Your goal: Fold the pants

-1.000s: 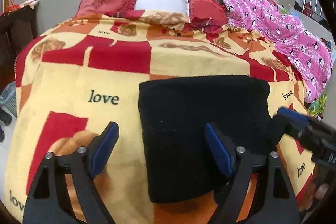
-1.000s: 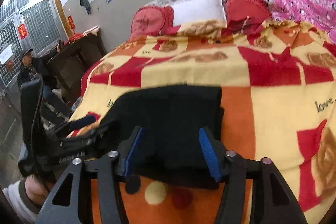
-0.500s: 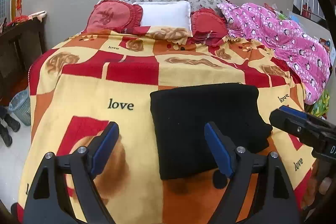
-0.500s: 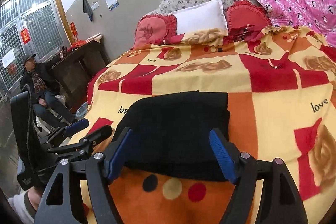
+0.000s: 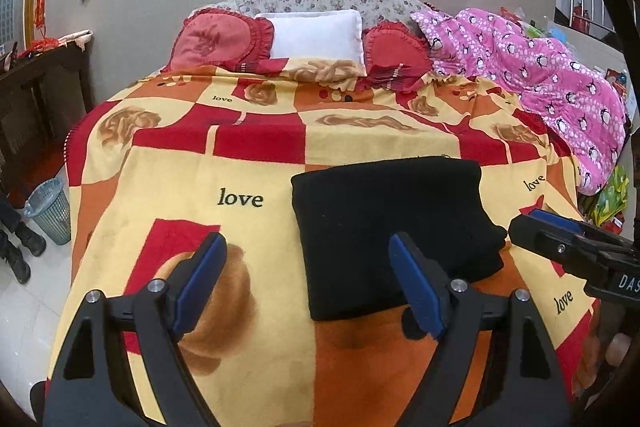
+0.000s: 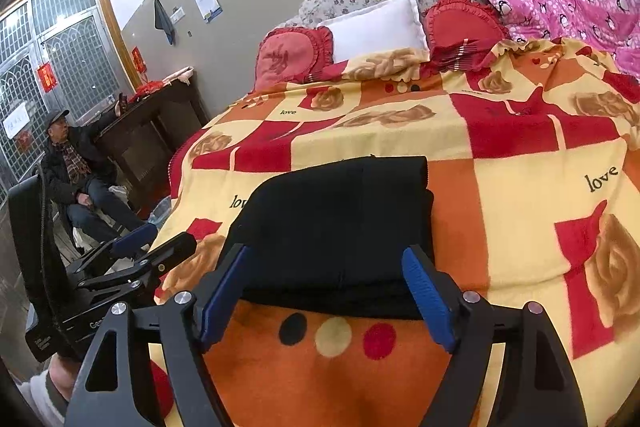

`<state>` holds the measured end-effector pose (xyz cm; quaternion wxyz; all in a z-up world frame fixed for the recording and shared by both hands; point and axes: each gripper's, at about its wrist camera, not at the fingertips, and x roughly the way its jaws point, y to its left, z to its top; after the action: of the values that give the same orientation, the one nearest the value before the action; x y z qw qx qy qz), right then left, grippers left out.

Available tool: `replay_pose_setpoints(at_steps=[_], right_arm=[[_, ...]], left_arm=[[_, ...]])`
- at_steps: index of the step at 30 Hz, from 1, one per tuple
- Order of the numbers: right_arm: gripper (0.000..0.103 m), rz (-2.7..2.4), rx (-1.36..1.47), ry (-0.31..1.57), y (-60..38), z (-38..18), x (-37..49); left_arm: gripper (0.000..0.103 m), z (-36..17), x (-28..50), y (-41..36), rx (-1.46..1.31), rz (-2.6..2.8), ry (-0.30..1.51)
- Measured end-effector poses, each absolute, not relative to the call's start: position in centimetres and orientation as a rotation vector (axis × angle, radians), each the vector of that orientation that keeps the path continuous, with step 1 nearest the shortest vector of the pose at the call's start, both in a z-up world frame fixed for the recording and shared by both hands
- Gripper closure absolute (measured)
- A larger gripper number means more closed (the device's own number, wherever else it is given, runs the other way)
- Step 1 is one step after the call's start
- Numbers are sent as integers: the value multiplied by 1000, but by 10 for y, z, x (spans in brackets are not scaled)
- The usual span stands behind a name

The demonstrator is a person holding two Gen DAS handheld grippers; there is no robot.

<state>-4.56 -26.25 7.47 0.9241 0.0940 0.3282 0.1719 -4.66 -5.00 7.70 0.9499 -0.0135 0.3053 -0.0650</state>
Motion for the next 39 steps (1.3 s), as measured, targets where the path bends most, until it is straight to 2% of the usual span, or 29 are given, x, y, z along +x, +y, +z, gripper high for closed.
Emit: replay_pose_setpoints(at_steps=[7, 39], right_arm=[[20, 354, 186, 682, -261, 74, -46], [20, 357, 193, 698, -257, 69, -48]], left_arm=[[19, 77, -50, -47, -33, -128, 626], [19, 75, -55, -47, -30, -132, 640]])
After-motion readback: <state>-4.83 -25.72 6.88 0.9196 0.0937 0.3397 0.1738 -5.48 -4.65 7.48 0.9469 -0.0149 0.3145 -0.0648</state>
